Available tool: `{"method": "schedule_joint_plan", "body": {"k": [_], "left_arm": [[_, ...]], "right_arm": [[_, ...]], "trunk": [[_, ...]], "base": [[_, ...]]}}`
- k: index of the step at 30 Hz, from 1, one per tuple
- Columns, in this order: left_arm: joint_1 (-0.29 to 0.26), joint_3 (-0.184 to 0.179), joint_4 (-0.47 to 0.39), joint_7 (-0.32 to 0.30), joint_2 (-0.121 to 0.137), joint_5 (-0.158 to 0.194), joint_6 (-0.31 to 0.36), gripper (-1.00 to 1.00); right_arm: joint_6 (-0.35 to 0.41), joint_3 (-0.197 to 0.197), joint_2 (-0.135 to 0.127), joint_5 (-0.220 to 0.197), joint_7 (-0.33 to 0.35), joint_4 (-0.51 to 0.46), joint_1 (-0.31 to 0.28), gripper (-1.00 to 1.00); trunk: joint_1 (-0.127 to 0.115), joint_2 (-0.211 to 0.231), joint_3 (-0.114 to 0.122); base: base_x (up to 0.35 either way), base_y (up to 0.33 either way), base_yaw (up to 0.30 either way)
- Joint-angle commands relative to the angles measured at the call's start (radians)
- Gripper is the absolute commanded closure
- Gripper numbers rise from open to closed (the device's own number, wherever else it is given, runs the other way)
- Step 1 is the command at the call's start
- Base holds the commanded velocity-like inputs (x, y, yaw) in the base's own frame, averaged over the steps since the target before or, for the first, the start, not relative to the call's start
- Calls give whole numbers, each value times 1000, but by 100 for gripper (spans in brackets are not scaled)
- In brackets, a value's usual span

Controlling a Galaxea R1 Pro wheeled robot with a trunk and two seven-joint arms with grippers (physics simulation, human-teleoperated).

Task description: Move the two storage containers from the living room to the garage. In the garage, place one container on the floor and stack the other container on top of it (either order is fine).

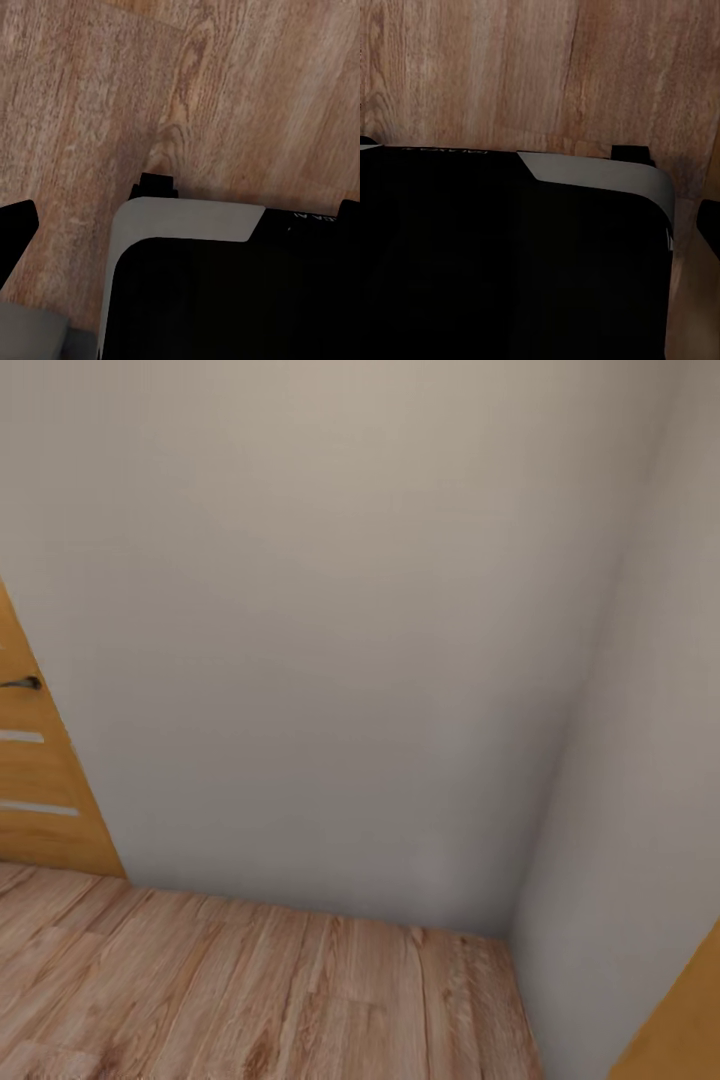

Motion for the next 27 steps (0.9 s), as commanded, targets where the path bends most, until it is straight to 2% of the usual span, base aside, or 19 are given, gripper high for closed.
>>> {"method": "schedule_joint_plan", "body": {"k": [1,6,12,21,27], "left_arm": [[-1,8,1,-4,0,-5,-3,-100],[-1,8,1,-4,0,-5,-3,-100],[-1,8,1,-4,0,-5,-3,-100],[-1,8,1,-4,0,-5,-3,-100],[-1,8,1,-4,0,-5,-3,-100]], "right_arm": [[-3,-5,0,1,5,1,0,-100],[-3,-5,-1,1,5,1,0,-100],[-3,-5,0,1,5,1,-1,-100],[-3,-5,0,1,5,1,0,-100],[-3,-5,0,1,5,1,0,-100]], "trunk": [[0,-1,-1],[0,-1,-1],[0,-1,-1],[0,-1,-1],[0,-1,-1]], "base": [[0,0,253],[0,0,177],[20,1,41],[251,73,14],[115,46,176]]}}
